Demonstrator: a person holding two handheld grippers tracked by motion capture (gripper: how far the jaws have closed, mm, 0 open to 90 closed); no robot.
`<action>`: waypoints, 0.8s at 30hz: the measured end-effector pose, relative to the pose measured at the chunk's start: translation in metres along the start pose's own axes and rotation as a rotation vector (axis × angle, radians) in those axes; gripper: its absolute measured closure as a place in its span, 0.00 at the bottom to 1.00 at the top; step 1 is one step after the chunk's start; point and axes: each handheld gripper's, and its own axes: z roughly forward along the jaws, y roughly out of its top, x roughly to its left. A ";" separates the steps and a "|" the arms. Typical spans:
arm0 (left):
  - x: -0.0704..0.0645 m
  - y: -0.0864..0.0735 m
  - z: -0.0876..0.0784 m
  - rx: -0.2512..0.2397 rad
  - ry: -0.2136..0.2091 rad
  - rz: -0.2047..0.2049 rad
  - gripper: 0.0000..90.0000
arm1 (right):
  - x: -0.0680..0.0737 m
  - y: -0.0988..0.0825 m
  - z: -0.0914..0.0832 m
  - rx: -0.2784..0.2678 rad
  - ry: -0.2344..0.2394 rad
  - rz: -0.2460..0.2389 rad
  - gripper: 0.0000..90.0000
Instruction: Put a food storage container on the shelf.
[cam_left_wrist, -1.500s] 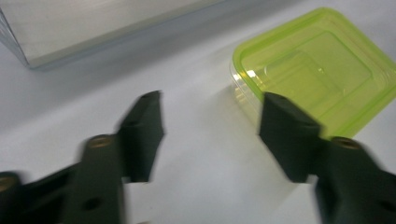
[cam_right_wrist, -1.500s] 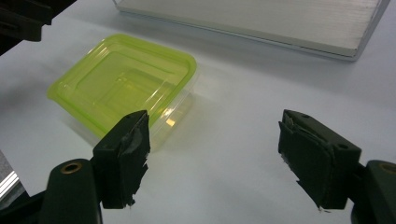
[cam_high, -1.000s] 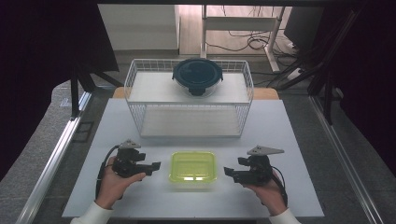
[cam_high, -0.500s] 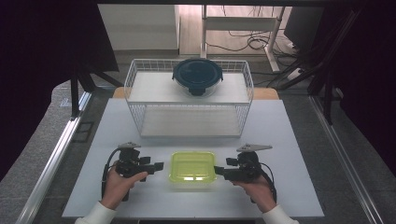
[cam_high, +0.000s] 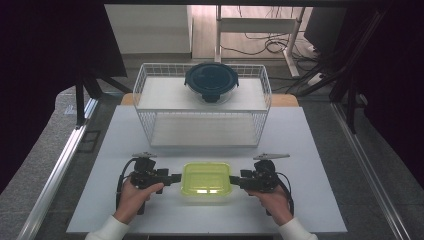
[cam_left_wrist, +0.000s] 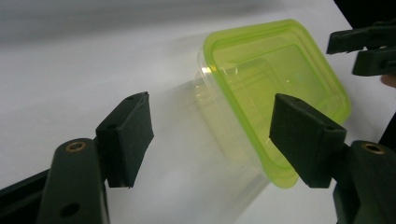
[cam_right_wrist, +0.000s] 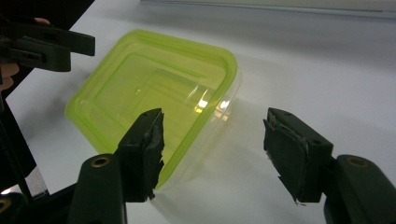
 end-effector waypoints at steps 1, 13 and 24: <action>0.000 0.000 0.001 0.003 -0.009 -0.005 0.33 | -0.001 0.000 0.001 0.002 0.003 0.007 0.43; 0.005 -0.001 0.016 0.014 -0.060 -0.057 0.38 | -0.007 -0.002 0.013 0.008 0.078 0.100 0.52; 0.011 -0.006 0.028 0.043 -0.174 -0.158 0.54 | -0.015 -0.006 0.021 0.025 0.159 0.185 0.65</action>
